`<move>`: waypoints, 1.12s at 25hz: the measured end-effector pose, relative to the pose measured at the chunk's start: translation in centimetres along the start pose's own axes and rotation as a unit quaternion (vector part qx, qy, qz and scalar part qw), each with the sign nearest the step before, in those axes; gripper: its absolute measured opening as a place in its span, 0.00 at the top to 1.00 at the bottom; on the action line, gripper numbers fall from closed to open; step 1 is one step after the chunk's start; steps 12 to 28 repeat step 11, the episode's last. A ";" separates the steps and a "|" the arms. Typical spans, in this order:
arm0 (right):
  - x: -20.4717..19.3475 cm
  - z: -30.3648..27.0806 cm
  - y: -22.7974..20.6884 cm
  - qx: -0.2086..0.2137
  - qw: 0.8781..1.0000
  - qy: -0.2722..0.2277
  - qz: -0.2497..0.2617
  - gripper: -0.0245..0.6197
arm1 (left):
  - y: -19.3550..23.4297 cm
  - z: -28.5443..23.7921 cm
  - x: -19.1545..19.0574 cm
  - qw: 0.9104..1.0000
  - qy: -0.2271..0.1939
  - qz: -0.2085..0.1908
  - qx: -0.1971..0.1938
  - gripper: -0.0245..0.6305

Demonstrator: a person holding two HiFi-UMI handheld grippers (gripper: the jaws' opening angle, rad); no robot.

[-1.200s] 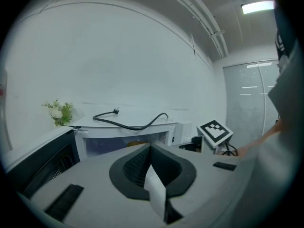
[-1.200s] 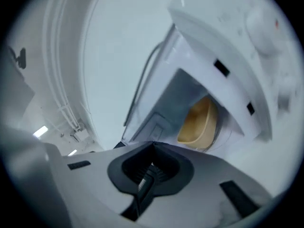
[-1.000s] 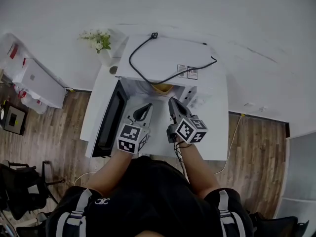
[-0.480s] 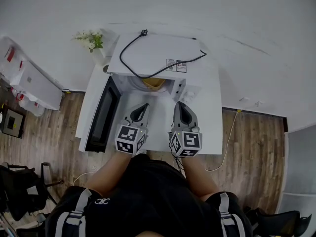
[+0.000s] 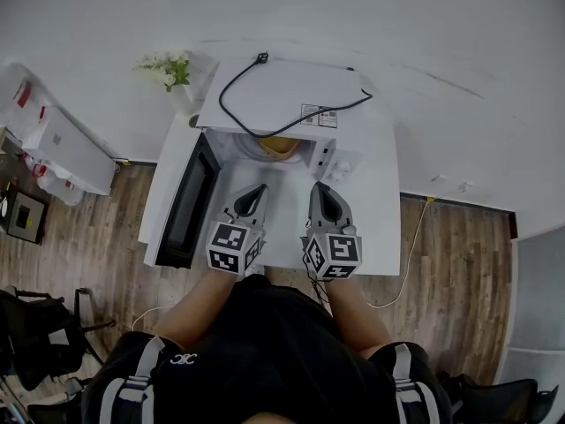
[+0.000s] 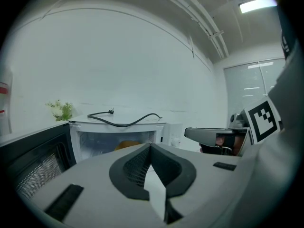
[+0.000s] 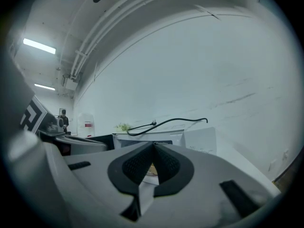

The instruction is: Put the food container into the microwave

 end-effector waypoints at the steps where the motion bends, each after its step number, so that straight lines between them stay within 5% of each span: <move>1: 0.0 -0.1 0.1 0.001 1.000 0.001 0.000 0.97 | 0.1 0.0 0.0 1.000 0.000 0.000 0.000 0.96; 28: 0.1 -1.1 0.1 0.010 1.000 0.009 -0.015 0.97 | 1.0 -0.5 0.1 1.000 0.003 0.004 0.001 0.96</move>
Point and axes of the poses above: the fingertips, and each gripper's own axes: z backward along the fingers, y to its left, x out of its top, the point moved 4 cm from there along z, backward along the fingers, and after that the axes turned 15 degrees about y, right-handed, at the moved point
